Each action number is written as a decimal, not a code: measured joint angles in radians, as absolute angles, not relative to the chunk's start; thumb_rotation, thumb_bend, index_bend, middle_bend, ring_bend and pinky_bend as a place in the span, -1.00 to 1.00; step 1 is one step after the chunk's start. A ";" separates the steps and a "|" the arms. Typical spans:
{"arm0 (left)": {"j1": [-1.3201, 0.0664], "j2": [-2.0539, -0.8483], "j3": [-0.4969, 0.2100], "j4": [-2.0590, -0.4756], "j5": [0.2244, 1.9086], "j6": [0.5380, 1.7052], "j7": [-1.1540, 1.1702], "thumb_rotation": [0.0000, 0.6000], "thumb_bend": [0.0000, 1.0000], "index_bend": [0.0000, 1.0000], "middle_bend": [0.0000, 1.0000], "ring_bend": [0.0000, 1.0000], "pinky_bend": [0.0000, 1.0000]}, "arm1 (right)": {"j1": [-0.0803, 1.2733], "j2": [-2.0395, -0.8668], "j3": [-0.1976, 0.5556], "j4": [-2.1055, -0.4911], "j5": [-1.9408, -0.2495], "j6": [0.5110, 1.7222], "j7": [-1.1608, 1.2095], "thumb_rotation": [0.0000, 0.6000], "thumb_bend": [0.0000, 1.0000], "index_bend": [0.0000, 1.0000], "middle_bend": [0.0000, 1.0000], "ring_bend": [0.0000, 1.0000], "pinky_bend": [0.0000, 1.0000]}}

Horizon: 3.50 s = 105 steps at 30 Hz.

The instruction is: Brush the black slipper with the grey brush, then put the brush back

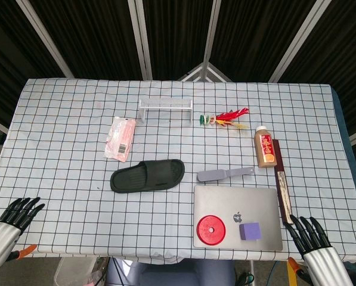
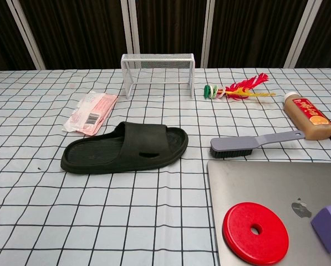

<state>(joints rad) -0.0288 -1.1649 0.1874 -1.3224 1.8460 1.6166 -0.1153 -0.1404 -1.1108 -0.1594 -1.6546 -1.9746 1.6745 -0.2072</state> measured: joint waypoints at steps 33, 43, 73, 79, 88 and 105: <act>-0.056 -1.183 0.128 -1.349 1.825 1.635 -0.088 1.00 -0.91 -1.00 -1.00 -1.00 -1.00 | 0.171 -1.104 0.052 -1.792 -1.771 1.251 -0.328 1.00 -0.32 -0.84 -0.68 -0.89 -0.80; -0.093 -1.203 0.123 -1.360 1.787 1.514 -0.050 1.00 -0.91 -1.00 -1.00 -1.00 -1.00 | 0.329 -1.185 0.150 -1.838 -1.588 1.032 -0.475 1.00 -0.32 -0.69 -0.56 -0.82 -0.80; -0.091 -1.224 0.062 -1.359 1.661 1.497 0.022 1.00 -0.91 -1.00 -1.00 -1.00 -1.00 | 0.664 -1.494 0.225 -1.545 -1.178 0.753 -0.687 1.00 -0.32 -0.64 -0.53 -0.79 -0.78; -0.092 -1.230 0.051 -1.336 1.646 1.495 0.003 1.00 -0.91 -1.00 -1.00 -1.00 -1.00 | 0.698 -1.518 0.213 -1.479 -1.154 0.727 -0.661 1.00 -0.32 -0.49 -0.40 -0.73 -0.78; -0.104 -1.235 0.044 -1.337 1.633 1.475 0.014 1.00 -0.91 -1.00 -1.00 -1.00 -1.00 | 0.725 -1.530 0.196 -1.435 -1.170 0.746 -0.632 1.00 -0.32 -0.35 -0.31 -0.67 -0.74; -0.102 -1.221 0.051 -1.352 1.638 1.480 0.003 1.00 -0.91 -1.00 -1.00 -1.00 -1.00 | 0.748 -1.585 0.160 -1.362 -1.235 0.821 -0.616 1.00 -0.32 -0.01 -0.04 -0.46 -0.50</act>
